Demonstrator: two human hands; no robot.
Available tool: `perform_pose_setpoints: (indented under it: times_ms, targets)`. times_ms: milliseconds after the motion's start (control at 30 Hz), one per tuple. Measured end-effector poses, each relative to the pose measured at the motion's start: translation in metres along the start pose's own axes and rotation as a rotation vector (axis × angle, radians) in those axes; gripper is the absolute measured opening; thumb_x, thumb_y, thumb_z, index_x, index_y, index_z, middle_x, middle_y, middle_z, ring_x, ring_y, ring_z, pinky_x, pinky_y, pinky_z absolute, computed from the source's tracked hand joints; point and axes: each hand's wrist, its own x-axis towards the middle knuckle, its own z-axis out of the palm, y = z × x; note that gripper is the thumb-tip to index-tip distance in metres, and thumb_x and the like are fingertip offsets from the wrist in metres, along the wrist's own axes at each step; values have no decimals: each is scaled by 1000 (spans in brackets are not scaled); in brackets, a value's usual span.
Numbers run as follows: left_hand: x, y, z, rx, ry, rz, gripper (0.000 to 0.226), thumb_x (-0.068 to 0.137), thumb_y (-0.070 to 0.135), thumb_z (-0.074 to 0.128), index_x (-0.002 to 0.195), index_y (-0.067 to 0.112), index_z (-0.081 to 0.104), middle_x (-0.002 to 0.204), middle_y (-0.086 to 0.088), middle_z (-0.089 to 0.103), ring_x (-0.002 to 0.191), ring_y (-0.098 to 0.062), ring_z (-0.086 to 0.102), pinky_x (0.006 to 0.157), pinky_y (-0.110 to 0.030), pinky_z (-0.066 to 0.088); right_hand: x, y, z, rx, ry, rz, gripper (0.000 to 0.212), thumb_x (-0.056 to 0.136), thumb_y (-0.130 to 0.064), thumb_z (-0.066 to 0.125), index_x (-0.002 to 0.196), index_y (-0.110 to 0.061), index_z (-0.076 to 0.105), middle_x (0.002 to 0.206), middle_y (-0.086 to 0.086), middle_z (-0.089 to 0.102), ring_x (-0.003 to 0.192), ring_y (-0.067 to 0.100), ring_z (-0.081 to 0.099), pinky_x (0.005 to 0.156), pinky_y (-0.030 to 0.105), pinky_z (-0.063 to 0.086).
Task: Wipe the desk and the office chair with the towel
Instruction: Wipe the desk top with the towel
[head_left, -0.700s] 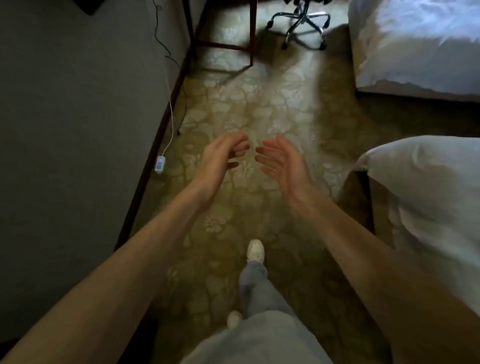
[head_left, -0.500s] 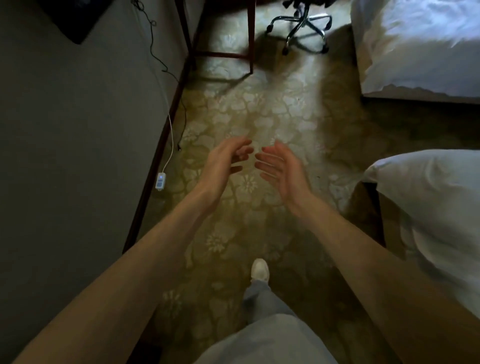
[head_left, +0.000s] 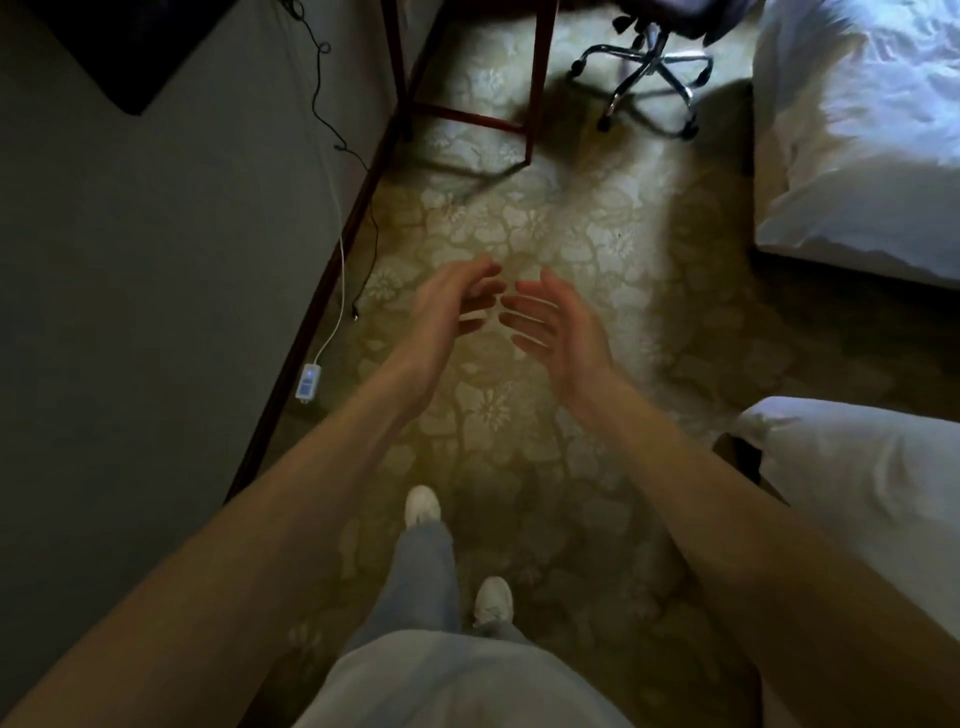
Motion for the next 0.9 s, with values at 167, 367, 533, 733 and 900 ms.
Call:
perform_pose_setpoints:
  times_ms: [167, 367, 533, 733, 900]
  targets:
    - [77, 16, -22, 25, -47, 46, 59, 79, 68, 54, 118, 28, 71, 117, 9, 76, 108, -5, 70, 92, -31, 49, 69, -16, 14, -16, 25, -1, 41, 100, -53, 54, 115, -19, 72, 109, -3, 79, 103, 14, 75, 90, 35, 52]
    - [181, 44, -41, -27, -28, -19, 47, 85, 58, 54, 114, 25, 72, 111, 7, 78, 105, -9, 72, 95, -35, 52, 152, -59, 35, -6, 105, 4, 39, 103, -51, 53, 116, -19, 71, 112, -1, 78, 104, 14, 75, 95, 36, 52]
    - [255, 67, -50, -2, -67, -17, 38, 95, 52, 52, 114, 25, 71, 114, 5, 76, 107, -10, 70, 103, -38, 53, 215, -91, 45, -49, 138, -34, 42, 101, -55, 52, 118, -21, 71, 113, -3, 78, 107, 14, 74, 102, 40, 52]
    - [323, 71, -55, 15, -85, -69, 39, 95, 55, 52, 112, 26, 72, 113, 6, 77, 110, -12, 70, 102, -39, 52, 287, -111, 38, -16, 181, -14, 42, 102, -52, 53, 118, -17, 70, 111, 1, 78, 106, 18, 74, 94, 37, 54]
    - [399, 76, -48, 23, -58, -95, 38, 91, 56, 54, 109, 27, 72, 110, 6, 78, 107, -12, 71, 97, -36, 53, 356, -125, 19, 8, 169, 5, 43, 103, -51, 52, 120, -16, 70, 112, 3, 78, 106, 20, 74, 95, 39, 55]
